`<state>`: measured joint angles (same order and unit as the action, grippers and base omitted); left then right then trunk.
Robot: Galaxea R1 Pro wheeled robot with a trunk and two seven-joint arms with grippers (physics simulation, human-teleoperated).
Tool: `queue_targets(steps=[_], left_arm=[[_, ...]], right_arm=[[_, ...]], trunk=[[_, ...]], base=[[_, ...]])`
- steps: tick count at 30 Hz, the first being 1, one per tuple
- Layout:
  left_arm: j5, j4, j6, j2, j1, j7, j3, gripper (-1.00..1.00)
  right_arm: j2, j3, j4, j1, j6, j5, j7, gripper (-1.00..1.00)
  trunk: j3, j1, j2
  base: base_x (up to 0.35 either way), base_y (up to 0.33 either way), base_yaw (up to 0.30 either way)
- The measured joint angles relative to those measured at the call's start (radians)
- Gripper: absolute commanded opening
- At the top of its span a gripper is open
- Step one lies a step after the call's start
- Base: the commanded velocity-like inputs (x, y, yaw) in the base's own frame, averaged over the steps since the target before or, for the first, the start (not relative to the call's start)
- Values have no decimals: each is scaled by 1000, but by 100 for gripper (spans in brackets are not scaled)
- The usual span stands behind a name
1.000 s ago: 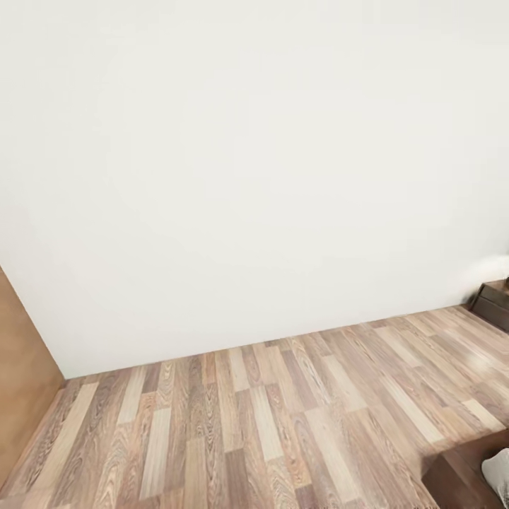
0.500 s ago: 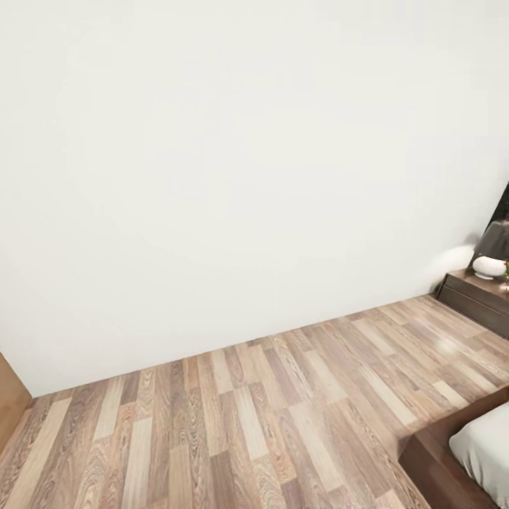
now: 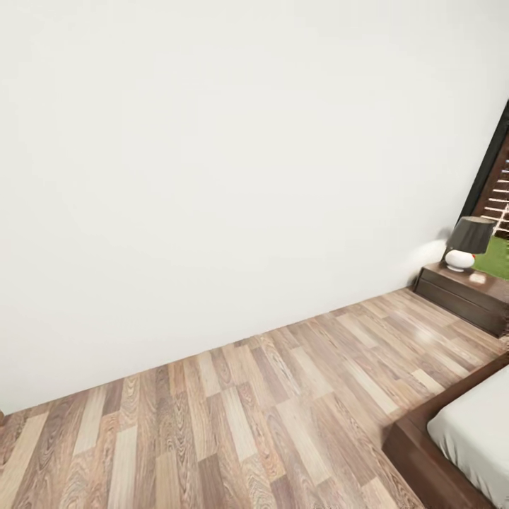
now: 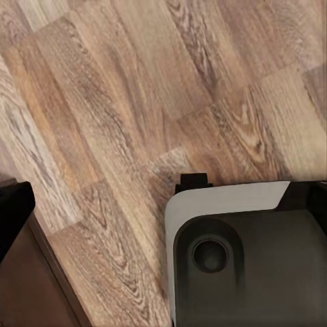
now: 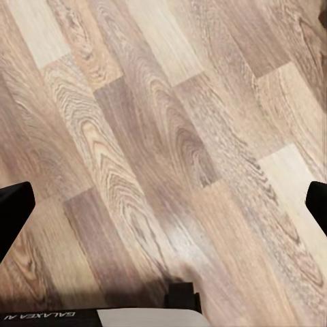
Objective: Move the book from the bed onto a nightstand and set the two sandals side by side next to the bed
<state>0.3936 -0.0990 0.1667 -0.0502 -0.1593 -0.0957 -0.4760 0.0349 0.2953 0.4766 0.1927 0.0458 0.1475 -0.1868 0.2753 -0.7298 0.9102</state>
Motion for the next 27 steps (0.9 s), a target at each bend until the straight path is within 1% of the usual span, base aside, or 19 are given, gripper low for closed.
queue_targets(steps=[10,27], left_arm=[[0,0,0,1,0,0,0,100],[0,0,0,1,0,0,0,100]], right_arm=[[0,0,0,0,0,0,0,100],[0,0,0,0,0,0,0,100]], trunk=[[0,0,0],[0,0,0]], base=[[0,0,-138],[0,0,-97]])
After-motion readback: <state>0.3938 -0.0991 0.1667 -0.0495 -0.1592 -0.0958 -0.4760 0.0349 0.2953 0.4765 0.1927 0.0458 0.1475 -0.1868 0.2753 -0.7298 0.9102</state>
